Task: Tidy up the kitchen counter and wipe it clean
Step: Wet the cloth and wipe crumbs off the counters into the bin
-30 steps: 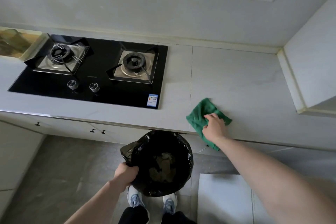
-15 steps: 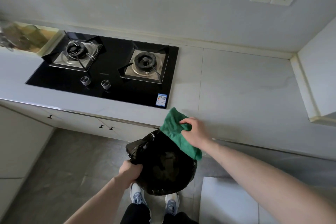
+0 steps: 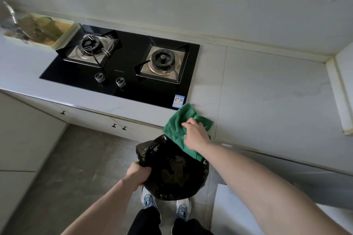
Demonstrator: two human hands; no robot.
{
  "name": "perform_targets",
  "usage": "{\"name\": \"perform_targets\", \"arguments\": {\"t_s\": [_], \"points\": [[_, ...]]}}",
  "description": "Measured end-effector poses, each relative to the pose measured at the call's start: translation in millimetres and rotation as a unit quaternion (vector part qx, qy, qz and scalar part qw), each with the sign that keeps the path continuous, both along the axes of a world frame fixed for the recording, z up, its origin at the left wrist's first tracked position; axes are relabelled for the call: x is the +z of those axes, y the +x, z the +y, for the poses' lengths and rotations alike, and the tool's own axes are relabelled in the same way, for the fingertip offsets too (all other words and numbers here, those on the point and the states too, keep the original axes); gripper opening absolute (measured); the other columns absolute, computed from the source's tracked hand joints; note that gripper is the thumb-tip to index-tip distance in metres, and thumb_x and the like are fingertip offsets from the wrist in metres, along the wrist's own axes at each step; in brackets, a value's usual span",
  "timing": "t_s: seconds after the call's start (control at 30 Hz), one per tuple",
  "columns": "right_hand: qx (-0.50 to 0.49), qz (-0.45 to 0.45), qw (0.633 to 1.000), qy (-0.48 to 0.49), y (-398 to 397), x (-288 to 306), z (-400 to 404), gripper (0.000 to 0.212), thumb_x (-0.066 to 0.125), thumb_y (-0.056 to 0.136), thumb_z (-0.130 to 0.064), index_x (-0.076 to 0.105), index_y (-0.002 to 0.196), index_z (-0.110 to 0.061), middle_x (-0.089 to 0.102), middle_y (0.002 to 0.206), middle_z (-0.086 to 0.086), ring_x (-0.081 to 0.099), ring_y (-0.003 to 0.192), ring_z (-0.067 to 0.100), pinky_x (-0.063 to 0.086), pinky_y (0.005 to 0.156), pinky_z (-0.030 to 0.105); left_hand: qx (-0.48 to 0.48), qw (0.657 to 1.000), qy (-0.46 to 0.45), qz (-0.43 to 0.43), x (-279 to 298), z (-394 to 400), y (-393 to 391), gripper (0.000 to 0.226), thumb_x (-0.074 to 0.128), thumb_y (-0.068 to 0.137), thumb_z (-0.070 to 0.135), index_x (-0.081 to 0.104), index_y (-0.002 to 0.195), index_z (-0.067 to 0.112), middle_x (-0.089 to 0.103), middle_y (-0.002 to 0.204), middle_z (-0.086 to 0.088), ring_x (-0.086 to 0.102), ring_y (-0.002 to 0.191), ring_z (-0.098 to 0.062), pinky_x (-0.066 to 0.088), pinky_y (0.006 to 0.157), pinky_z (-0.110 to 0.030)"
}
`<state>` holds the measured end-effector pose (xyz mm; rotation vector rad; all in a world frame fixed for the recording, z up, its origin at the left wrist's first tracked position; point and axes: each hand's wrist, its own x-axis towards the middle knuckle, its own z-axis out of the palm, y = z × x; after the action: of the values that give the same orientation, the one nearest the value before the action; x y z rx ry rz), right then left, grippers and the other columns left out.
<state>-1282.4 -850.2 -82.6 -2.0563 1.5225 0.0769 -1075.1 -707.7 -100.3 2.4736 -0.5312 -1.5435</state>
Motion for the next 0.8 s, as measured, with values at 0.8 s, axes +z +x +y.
{"name": "perform_targets", "arguments": {"t_s": [0.8], "points": [[-0.287,0.017,0.954,-0.084,-218.0,44.9,-24.4,0.043,0.062,0.084,-0.009,0.068,0.125,-0.022,0.055,0.133,0.006,0.053,0.122,0.031,0.043,0.105,0.037,-0.023,0.999,-0.021,0.006,5.0,1.5,-23.1,0.019,0.063,0.079,0.012,0.071,0.094,0.006,0.075,0.089,-0.015,0.076,0.077,-0.028,0.066,0.063,-0.04]]}}
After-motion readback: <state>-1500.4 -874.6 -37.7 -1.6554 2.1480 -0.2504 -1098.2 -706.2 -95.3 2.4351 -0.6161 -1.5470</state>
